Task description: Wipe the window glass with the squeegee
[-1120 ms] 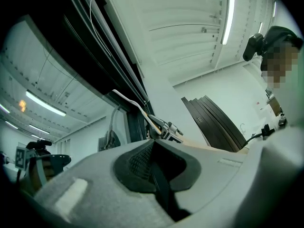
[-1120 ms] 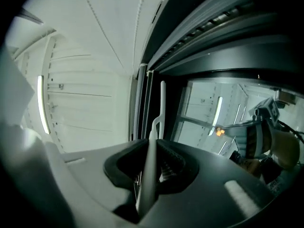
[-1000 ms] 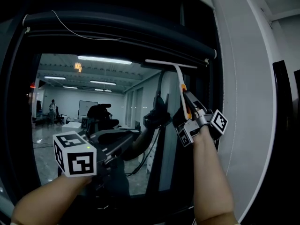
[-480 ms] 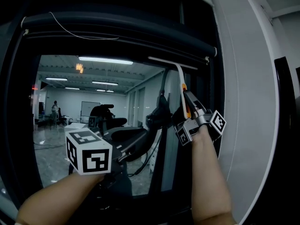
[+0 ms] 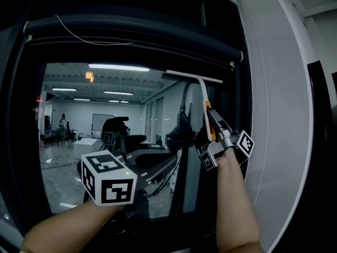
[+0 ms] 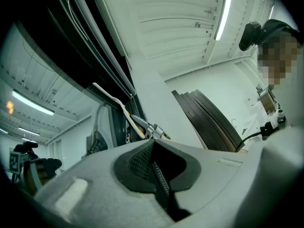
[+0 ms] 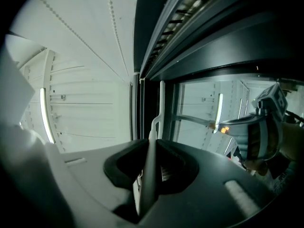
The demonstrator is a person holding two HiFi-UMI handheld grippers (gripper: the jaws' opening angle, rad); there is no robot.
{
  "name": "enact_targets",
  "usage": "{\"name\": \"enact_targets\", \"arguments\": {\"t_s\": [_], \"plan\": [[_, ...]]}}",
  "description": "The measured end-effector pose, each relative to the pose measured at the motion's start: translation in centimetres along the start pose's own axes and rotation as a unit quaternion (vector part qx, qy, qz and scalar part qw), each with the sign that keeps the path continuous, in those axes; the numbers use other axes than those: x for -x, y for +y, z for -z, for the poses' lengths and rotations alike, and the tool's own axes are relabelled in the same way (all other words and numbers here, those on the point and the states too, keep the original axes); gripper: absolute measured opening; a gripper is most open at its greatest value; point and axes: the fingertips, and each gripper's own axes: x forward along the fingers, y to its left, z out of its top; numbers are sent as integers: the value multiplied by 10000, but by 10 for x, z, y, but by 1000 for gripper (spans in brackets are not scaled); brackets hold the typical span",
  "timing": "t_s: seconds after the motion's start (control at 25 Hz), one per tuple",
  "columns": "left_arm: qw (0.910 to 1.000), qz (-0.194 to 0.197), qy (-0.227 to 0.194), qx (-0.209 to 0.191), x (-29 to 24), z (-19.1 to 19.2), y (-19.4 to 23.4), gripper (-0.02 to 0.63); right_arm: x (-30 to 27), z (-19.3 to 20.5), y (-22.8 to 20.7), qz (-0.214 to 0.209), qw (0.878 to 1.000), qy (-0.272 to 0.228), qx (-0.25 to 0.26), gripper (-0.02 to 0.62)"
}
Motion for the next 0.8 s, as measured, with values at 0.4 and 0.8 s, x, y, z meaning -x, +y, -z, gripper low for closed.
{"name": "enact_targets", "arguments": {"t_s": [0.4,0.8], "plan": [[9997,-33,-11,256,11,24,-3,0,32,18,-3,36,10000,-17,-50,63],[9985,-155,-3,516,16,42,9,0,54,28,-10,67,9999,-22,-82,63]]}}
